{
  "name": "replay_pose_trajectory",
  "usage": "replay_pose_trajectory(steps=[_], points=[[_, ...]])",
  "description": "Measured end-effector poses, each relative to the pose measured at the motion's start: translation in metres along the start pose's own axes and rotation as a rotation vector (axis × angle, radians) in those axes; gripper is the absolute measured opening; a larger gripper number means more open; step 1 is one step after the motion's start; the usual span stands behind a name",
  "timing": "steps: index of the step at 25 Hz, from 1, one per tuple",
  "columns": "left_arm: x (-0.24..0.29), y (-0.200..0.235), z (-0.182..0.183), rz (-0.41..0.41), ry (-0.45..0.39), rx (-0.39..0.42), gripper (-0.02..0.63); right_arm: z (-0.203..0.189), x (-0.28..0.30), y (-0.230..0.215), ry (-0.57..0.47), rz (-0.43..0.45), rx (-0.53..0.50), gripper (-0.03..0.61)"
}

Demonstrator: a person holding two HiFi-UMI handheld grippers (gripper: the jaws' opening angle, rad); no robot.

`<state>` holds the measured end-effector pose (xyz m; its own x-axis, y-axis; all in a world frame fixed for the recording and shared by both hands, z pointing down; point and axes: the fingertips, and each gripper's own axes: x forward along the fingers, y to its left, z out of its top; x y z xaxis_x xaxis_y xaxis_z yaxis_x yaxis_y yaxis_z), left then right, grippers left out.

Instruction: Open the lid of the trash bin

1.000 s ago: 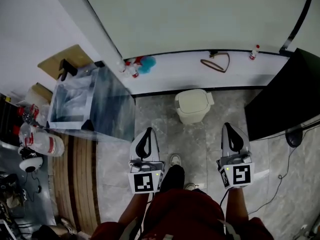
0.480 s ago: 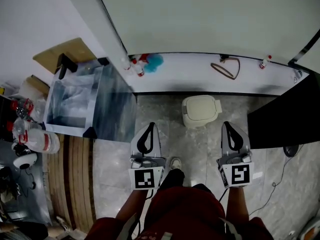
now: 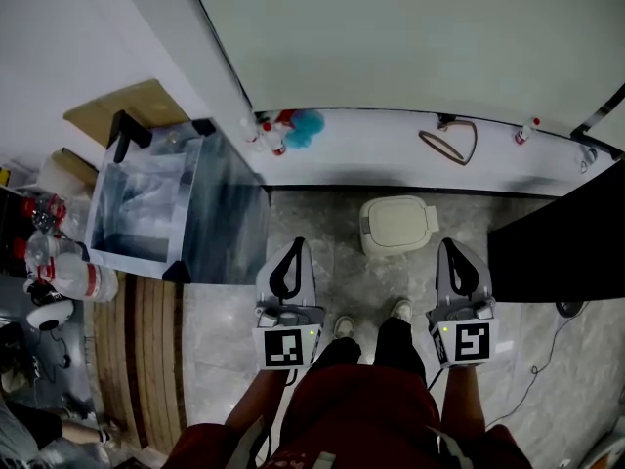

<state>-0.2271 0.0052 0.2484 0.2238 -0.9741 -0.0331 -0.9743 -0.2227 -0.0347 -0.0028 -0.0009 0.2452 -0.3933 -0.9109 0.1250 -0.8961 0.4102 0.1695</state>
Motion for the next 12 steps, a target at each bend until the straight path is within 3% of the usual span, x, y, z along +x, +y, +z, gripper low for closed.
replay_pose_trajectory(steps=[12], points=[[0.062,-0.052,0.0,0.07,0.018,0.04,0.0,-0.014,0.037,-0.092,-0.051,0.061,0.014,0.0]])
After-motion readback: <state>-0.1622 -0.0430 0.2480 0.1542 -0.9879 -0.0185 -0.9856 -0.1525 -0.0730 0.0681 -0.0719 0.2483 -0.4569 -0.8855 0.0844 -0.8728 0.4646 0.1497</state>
